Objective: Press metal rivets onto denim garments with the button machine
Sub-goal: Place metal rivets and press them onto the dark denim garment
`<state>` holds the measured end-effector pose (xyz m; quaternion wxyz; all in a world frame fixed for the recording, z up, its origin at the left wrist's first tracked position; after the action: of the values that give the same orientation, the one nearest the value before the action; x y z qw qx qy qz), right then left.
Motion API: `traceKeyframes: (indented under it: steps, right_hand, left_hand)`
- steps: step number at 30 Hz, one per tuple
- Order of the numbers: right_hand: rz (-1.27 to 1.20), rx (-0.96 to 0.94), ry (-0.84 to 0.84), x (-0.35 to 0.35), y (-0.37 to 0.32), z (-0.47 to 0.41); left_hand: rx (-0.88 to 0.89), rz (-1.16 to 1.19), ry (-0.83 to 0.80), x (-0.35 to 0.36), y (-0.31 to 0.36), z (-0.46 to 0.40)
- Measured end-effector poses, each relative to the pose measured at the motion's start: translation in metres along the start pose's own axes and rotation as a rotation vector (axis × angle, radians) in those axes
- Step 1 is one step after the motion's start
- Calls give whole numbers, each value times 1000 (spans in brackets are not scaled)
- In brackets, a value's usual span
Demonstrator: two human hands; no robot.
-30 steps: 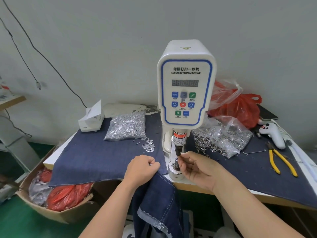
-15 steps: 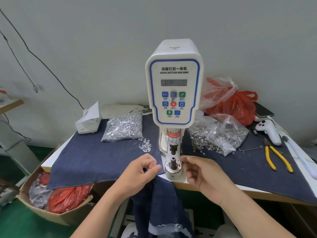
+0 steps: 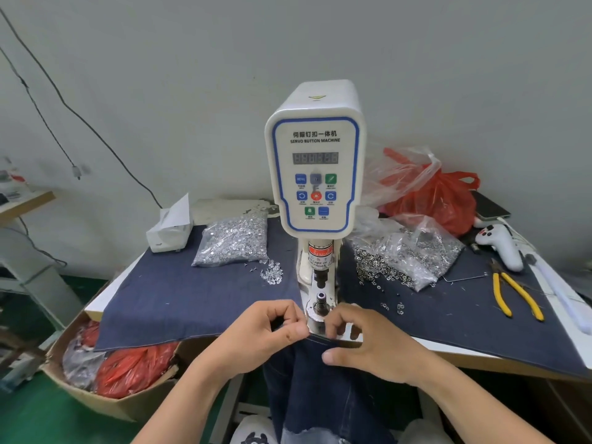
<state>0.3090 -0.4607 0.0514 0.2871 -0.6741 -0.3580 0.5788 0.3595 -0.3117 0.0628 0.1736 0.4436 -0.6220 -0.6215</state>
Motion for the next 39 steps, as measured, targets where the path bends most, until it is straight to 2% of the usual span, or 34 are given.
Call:
traceKeyframes:
  steps: [2, 5, 7, 8, 9, 11, 13, 15, 18, 19, 23, 26, 28, 31, 33, 36, 39]
  right_hand:
    - [-10, -33, 53, -6, -3, 1]
    - [-116, -113, 28, -7, -15, 6]
    - [-245, -124, -36, -4, -20, 8]
    - [-296, -95, -81, -1, -20, 9]
    - [-324, -57, -121, 2, -18, 10]
    - [-290, 10, -178, 5, -10, 10]
    - [-148, 22, -216, 4, -4, 9]
    - [15, -10, -210, -1, -1, 8]
    - [76, 1, -201, -6, 1, 7]
    - [86, 7, -229, -4, 3, 8]
    - [3, 50, -241, 3, 8, 10]
    - [-148, 130, -177, 2, 18, 7]
    - [-227, 198, -136, 2, 27, 4]
    - [-300, 313, -83, -2, 44, -2]
    - [-271, 300, -94, -3, 44, -7]
    - [-229, 270, -130, -2, 38, -16]
    - [-183, 258, -78, -6, 39, -28]
  left_hand:
    - [-36, -114, -26, 1, -6, 3]
    - [-25, -464, -136, 8, -11, 5]
    - [63, -591, -194, 17, -5, 5]
    - [132, -563, -179, 19, 4, 5]
    - [188, -489, -139, 19, 13, 4]
    - [179, -189, -49, 10, 21, 4]
    - [92, 144, -57, 9, 16, 6]
    - [-15, 374, -66, 12, 5, 8]
    - [-159, 530, -77, 13, -14, 9]
    - [-179, 463, -78, 14, -19, 9]
    - [-133, -181, -29, 11, -36, 2]
    - [-103, -422, 16, 8, -45, -4]
    - [-103, -501, 21, 5, -49, -5]
    - [-110, -370, 45, 3, -51, -7]
    - [-112, -123, 139, -2, -48, -8]
    - [-157, 228, 167, 3, -55, -10]
    - [-195, 254, 225, 5, -60, -13]
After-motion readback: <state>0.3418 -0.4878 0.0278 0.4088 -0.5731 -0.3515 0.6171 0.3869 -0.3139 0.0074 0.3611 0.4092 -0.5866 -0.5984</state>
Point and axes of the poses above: each hand's wrist, its own z-axis away from the middle knuckle, its own x-axis out of the palm, y = z × x, the point moved 9 cm from there along -z, towards the middle knuckle, and after that the axes turned 11 degrees about y, right-handed, at the moved point
